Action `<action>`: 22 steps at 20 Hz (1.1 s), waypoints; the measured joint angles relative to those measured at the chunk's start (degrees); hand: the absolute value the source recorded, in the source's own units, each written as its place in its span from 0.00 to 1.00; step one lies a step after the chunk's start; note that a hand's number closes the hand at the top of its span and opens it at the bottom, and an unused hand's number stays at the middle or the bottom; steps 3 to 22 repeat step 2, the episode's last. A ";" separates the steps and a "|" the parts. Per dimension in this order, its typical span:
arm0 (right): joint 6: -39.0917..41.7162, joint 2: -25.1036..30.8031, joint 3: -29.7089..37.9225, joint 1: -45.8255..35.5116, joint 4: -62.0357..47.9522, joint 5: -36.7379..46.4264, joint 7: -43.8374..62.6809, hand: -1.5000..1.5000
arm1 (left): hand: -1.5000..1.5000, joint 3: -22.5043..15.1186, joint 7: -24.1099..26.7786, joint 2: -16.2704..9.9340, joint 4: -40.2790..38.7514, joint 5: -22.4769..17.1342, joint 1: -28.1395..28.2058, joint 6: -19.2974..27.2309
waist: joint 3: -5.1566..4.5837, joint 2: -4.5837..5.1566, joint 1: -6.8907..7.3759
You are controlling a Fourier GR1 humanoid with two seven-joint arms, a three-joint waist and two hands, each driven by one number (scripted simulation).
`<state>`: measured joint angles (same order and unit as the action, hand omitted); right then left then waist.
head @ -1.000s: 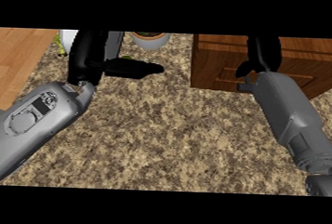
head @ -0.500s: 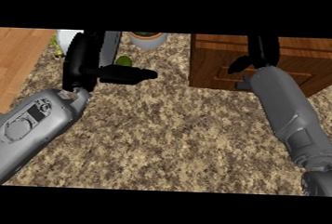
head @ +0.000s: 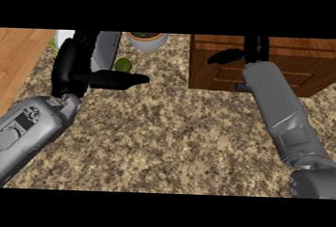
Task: Pick up the can, place it into the drawer and close the drawer
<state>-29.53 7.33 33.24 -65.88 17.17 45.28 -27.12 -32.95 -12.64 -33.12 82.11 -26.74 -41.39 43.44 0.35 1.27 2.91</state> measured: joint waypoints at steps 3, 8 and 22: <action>1.23 -0.17 1.62 -0.26 -0.10 -2.11 -1.16 0.00 | 0.00 0.13 -0.56 -0.19 1.07 0.45 0.59 0.43 | -0.01 -0.01 -0.02; 1.23 -0.17 1.62 -0.26 -0.10 -2.11 -1.16 0.00 | 0.00 0.13 -0.56 -0.19 1.07 0.45 0.59 0.43 | -0.01 -0.01 -0.02; 1.23 -0.17 1.62 -0.26 -0.10 -2.11 -1.16 0.00 | 0.00 0.13 -0.56 -0.19 1.07 0.45 0.59 0.43 | -0.01 -0.01 -0.02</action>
